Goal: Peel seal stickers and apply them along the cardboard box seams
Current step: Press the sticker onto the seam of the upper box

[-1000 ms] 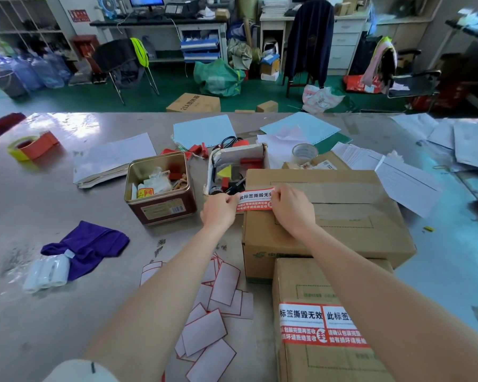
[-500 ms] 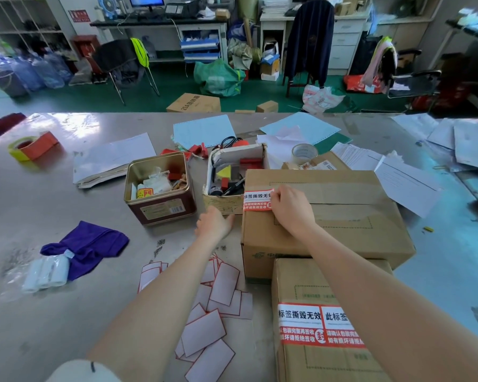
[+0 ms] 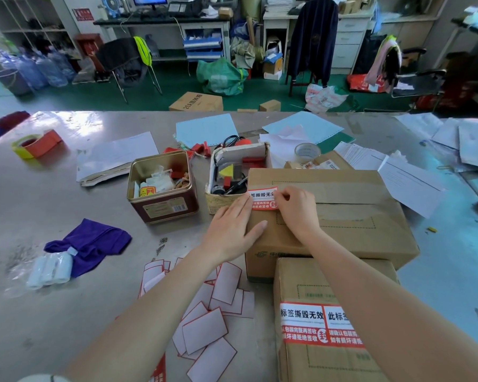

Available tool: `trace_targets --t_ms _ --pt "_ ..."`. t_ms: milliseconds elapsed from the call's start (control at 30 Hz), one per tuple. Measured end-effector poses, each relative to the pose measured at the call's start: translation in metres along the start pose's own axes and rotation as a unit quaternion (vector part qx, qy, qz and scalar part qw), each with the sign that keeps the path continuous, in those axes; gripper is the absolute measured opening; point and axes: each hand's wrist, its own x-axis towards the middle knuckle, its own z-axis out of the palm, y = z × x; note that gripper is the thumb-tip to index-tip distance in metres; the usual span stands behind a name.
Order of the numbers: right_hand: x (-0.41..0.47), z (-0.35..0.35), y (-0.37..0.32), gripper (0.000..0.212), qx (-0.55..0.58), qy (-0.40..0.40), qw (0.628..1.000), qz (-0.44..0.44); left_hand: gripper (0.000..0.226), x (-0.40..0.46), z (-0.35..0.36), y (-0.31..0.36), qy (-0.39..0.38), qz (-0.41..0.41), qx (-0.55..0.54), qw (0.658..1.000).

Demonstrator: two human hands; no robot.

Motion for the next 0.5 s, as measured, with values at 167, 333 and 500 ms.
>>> trace_targets --t_ms 167,333,500 --pt "0.000 0.000 0.000 0.045 0.010 0.014 1.000 -0.006 0.074 0.002 -0.008 0.009 -0.010 0.020 0.063 0.998" --pt "0.000 -0.009 0.002 0.044 0.117 0.077 0.984 0.109 0.075 0.010 -0.012 0.019 -0.025 0.030 0.091 0.995" --pt "-0.001 -0.020 0.009 0.037 0.151 0.075 0.977 0.131 0.076 0.021 -0.008 0.035 -0.034 0.043 0.083 0.995"
